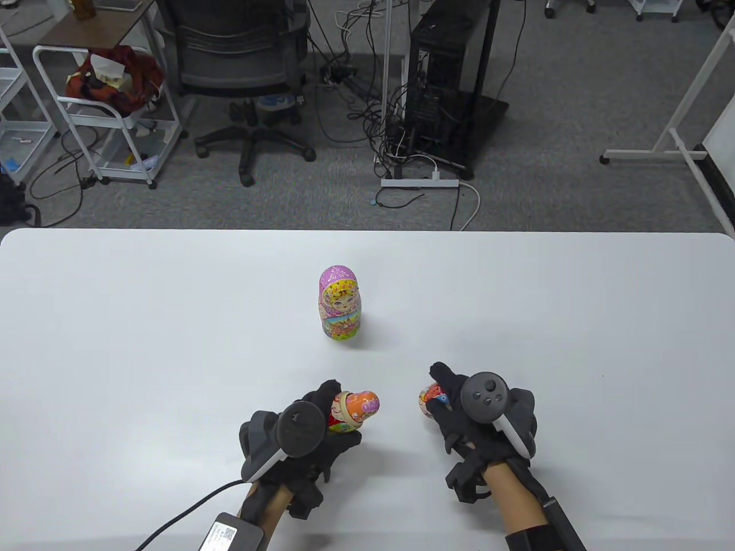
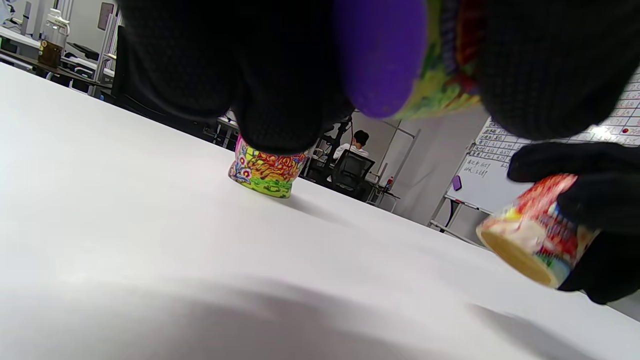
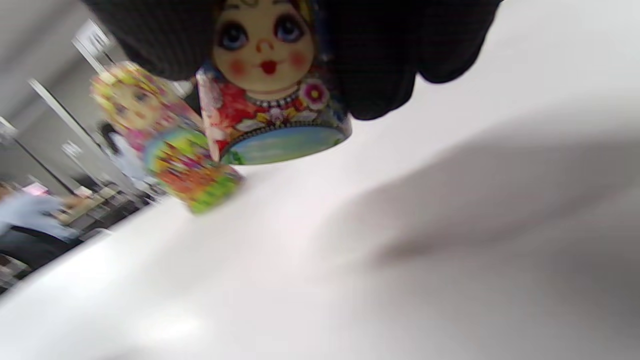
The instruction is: Nest individual Russian dolls into a nested set
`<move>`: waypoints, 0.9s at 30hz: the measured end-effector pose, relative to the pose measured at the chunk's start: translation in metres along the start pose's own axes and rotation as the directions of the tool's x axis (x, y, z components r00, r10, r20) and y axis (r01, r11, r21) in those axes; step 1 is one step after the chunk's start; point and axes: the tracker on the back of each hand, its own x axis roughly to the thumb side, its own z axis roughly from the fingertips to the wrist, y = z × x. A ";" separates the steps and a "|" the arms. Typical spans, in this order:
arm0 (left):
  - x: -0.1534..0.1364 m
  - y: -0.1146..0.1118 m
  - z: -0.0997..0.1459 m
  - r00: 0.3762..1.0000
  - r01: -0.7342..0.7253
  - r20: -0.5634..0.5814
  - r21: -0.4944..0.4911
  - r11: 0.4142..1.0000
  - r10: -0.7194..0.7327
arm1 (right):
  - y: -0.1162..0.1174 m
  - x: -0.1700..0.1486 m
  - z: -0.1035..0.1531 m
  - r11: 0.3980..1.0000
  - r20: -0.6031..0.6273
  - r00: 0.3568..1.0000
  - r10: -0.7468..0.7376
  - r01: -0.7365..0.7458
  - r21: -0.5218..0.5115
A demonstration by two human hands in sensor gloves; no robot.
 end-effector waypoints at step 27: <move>0.014 -0.003 0.002 0.997 0.014 0.071 -0.039 0.999 -0.011 | 0.014 0.051 0.023 0.962 0.332 0.903 -0.273 0.259 0.086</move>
